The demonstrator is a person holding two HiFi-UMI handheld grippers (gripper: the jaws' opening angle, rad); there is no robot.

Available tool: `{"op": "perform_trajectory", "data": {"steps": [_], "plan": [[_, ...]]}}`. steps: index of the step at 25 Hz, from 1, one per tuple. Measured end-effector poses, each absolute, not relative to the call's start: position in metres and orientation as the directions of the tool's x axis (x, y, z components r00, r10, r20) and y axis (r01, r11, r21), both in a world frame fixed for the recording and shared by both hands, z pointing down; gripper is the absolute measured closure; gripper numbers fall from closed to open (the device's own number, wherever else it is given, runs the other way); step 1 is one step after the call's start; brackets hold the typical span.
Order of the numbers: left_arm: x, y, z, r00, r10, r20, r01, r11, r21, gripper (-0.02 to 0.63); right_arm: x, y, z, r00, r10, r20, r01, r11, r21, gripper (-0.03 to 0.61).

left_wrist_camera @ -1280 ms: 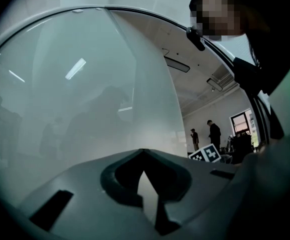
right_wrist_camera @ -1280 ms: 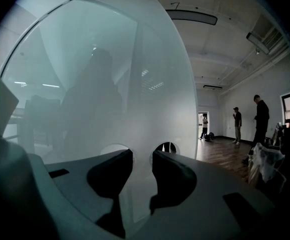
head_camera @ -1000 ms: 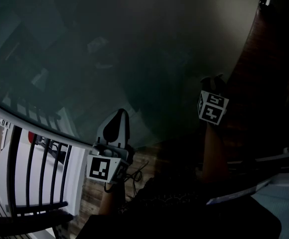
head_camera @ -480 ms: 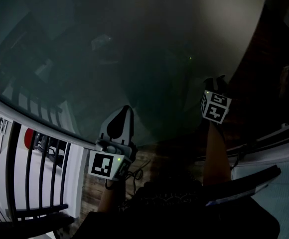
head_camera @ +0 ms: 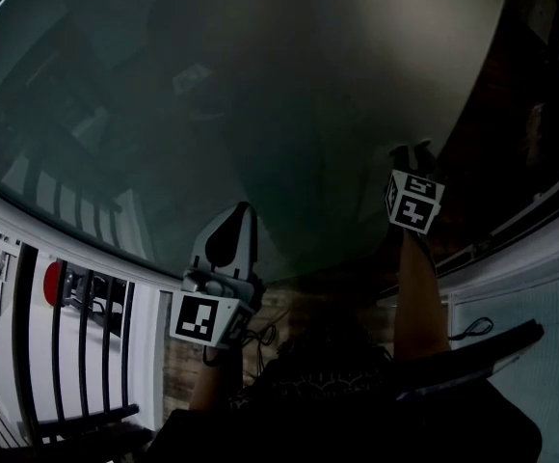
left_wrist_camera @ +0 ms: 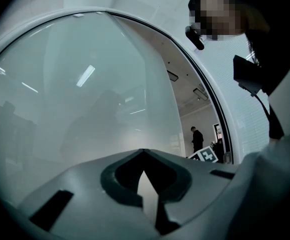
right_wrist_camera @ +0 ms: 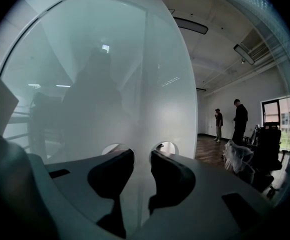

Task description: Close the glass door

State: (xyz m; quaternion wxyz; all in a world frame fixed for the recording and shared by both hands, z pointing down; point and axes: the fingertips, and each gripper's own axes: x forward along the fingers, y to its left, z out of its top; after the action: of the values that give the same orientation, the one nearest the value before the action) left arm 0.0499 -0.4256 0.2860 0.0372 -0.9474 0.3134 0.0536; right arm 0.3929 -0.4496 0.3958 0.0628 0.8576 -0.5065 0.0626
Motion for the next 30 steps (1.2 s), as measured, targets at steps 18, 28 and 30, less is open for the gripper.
{"op": "perform_trajectory", "data": {"steps": [18, 28, 30], "plan": [[0.054, -0.359, 0.292, 0.812, -0.567, -0.135, -0.576, -0.817, -0.032, 0.612, 0.375, -0.375, 0.403, 0.484, -0.86, 0.16, -0.874, -0.483, 0.048, 0.468], [0.032, -0.256, 0.297, 0.738, -0.665, -0.115, -0.671, -0.741, -0.021, 0.612, 0.361, -0.312, 0.394, 0.425, -0.891, 0.158, -0.905, -0.423, 0.05, 0.471], [0.024, -0.242, 0.298, 0.724, -0.681, -0.107, -0.687, -0.727, -0.022, 0.612, 0.357, -0.304, 0.391, 0.417, -0.895, 0.156, -0.908, -0.415, 0.048, 0.471]]}}
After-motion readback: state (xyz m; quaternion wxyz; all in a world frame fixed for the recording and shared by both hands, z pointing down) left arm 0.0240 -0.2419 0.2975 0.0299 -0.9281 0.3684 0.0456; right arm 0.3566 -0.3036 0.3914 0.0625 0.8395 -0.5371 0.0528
